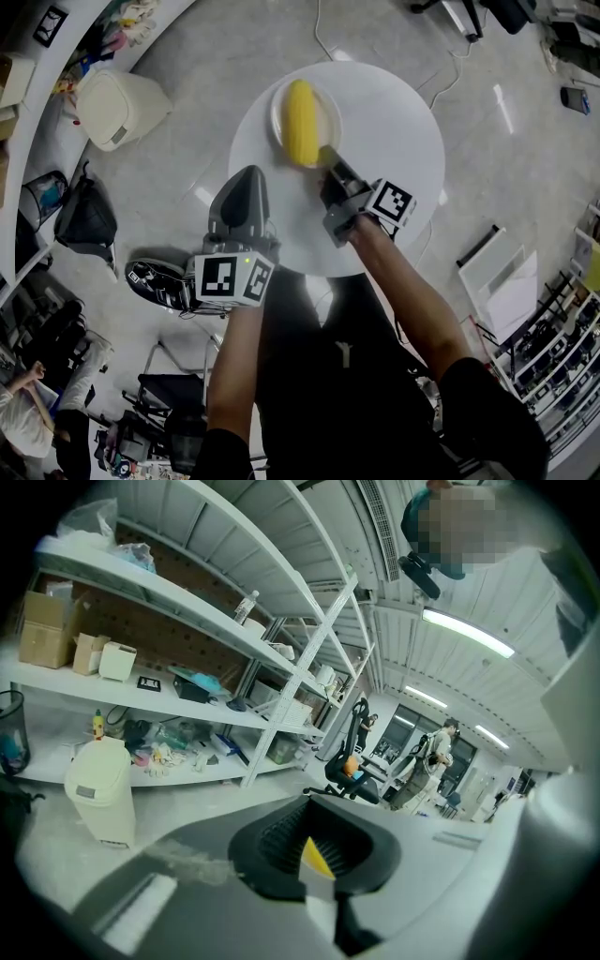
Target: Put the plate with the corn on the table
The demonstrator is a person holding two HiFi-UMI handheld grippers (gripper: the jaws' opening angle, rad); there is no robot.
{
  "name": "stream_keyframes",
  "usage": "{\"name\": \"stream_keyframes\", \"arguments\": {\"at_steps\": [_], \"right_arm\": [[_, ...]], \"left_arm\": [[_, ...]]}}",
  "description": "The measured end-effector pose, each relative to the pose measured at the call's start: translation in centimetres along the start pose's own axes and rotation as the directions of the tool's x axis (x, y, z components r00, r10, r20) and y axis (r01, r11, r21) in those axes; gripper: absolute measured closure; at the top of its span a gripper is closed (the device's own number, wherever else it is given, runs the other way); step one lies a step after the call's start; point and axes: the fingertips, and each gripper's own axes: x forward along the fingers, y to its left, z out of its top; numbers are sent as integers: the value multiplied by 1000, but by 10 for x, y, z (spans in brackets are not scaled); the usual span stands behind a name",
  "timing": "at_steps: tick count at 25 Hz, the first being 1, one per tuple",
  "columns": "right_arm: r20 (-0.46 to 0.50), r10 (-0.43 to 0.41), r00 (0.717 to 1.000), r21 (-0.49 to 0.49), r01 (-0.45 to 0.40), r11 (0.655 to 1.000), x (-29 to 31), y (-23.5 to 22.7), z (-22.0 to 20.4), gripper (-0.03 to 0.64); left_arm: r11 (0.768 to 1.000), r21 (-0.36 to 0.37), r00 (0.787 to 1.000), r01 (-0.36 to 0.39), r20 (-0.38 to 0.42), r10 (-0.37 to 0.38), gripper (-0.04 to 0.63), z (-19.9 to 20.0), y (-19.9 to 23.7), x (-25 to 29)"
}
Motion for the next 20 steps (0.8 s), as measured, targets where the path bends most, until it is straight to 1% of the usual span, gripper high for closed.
{"name": "stream_keyframes", "arguments": {"at_steps": [3, 8, 15, 20], "right_arm": [[0, -9, 1000, 15, 9, 1000, 1, -3, 1, 577], [-6, -12, 1000, -1, 12, 1000, 2, -3, 2, 577], [-7, -56, 998, 37, 56, 998, -2, -8, -1, 578], [-5, -98, 995, 98, 98, 990, -1, -11, -2, 580]], "left_arm": [[1000, -2, 1000, -5, 0, 5, 591, 0, 1, 0], [1000, -6, 1000, -12, 2, 12, 591, 1, 2, 1], [1000, -15, 1000, -27, 10, 28, 591, 1, 6, -2], [1000, -5, 999, -30, 12, 30, 591, 4, 6, -2]]}}
